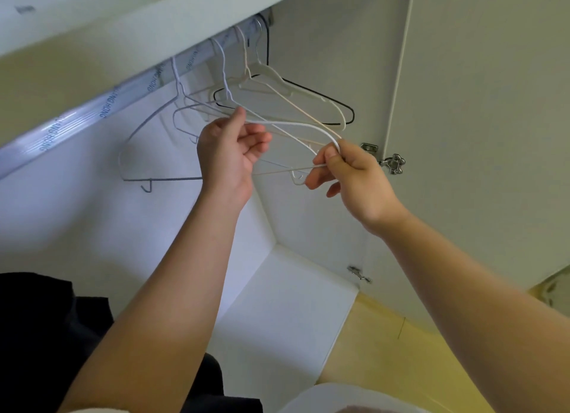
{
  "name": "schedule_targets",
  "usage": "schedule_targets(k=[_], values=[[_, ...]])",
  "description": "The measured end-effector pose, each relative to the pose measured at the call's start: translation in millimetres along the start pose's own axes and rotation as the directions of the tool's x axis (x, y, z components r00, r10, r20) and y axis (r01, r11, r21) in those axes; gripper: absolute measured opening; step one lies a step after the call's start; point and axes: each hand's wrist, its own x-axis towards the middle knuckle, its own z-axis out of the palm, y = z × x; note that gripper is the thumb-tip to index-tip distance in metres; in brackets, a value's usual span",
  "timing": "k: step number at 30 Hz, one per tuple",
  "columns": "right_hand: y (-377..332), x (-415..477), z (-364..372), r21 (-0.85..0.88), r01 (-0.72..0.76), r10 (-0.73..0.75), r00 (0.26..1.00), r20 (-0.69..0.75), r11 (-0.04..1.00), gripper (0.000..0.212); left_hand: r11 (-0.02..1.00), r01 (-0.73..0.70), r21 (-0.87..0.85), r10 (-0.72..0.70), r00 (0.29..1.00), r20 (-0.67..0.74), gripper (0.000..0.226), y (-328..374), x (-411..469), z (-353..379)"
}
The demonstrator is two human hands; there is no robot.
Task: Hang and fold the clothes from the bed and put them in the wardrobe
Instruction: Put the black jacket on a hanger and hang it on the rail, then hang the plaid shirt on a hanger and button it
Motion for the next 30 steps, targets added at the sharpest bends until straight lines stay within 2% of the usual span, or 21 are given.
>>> schedule_targets(k=[4,8,11,15,19,21,23,27,30], values=[[6,-2,-16,0.13,-0.037,0.046,0.997,-0.062,0.991,0.025,0.997,0.076,-0.014,-0.076,0.997,0.022,0.009,-9,-10,7],[17,-6,-38,0.223,-0.061,0.114,0.967,-0.229,0.973,0.025,0.991,0.114,0.073,-0.119,0.99,0.071,0.011,-26,-28,21],[26,-12,-57,0.231,-0.088,0.181,0.89,-0.418,0.969,0.026,0.977,0.183,0.109,-0.197,0.971,0.133,0.015,-44,-44,35],[39,-25,-93,0.219,-0.193,0.288,0.746,-0.601,0.957,0.014,0.917,0.384,0.102,-0.395,0.909,0.129,0.027,-81,-64,54],[41,-53,-129,0.192,-0.226,0.297,0.691,-0.659,0.955,0.016,0.782,0.612,0.116,-0.622,0.778,0.089,0.024,-130,-84,76],[38,-71,-146,0.172,-0.203,0.265,0.684,-0.68,0.964,0.015,0.692,0.706,0.151,-0.721,0.687,0.09,0.026,-154,-93,89],[36,-90,-163,0.149,-0.185,0.235,0.66,-0.713,0.971,0.022,0.593,0.781,0.196,-0.805,0.585,0.1,0.026,-175,-104,104],[33,-131,-194,0.013,-0.262,0.164,0.564,-0.809,0.965,0.044,0.42,0.818,0.393,-0.906,0.402,0.131,0.026,-220,-135,138],[34,-168,-216,-0.041,-0.35,0.129,0.449,-0.884,0.936,0.047,0.282,0.762,0.583,-0.958,0.255,0.13,0.027,-253,-168,168]])
